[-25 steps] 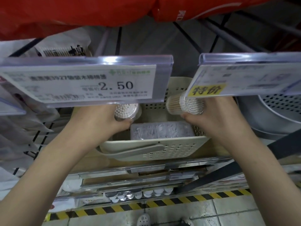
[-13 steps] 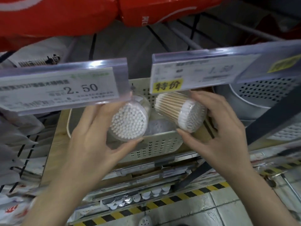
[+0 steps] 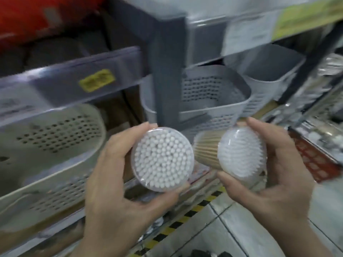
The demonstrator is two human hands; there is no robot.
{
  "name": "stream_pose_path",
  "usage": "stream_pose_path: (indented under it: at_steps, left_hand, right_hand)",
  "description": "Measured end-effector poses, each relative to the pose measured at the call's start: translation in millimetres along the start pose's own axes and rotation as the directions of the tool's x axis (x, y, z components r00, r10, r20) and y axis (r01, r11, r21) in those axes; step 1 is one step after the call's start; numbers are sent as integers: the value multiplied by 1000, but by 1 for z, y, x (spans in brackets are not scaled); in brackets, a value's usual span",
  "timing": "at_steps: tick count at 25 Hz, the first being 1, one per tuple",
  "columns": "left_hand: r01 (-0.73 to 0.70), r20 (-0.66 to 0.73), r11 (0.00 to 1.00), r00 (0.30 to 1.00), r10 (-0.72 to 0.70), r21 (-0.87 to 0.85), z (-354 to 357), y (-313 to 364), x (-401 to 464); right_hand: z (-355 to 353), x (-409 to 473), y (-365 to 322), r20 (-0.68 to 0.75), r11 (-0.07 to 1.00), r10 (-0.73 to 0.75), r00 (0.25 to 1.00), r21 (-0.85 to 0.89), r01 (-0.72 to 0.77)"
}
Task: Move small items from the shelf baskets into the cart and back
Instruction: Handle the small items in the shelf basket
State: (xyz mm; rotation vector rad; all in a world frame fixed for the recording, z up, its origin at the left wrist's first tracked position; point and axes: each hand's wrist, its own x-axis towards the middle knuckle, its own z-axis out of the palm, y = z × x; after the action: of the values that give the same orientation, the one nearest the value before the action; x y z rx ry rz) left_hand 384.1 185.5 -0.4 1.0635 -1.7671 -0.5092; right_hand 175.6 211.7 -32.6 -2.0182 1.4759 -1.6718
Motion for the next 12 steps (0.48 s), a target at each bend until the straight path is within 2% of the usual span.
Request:
stream_pose_path:
  at_steps: [2, 6, 9, 12]
  left_hand:
    - [-92, 90, 996, 992, 93, -21, 52, 14, -1]
    - [71, 249, 960, 968, -1, -272, 149, 33, 5]
    - [166, 381, 932, 924, -33, -322, 224, 46, 6]
    - [248, 536, 899, 844, -18, -361, 296, 58, 6]
  right_hand:
    - [-40, -12, 20, -69, 992, 124, 990, -22, -125]
    - [-116, -43, 55, -208, 921, 384, 899, 16, -390]
    - [-171, -73, 83, -308, 841, 519, 798, 18, -540]
    - [-217, -99, 111, -373, 742, 636, 675, 58, -667]
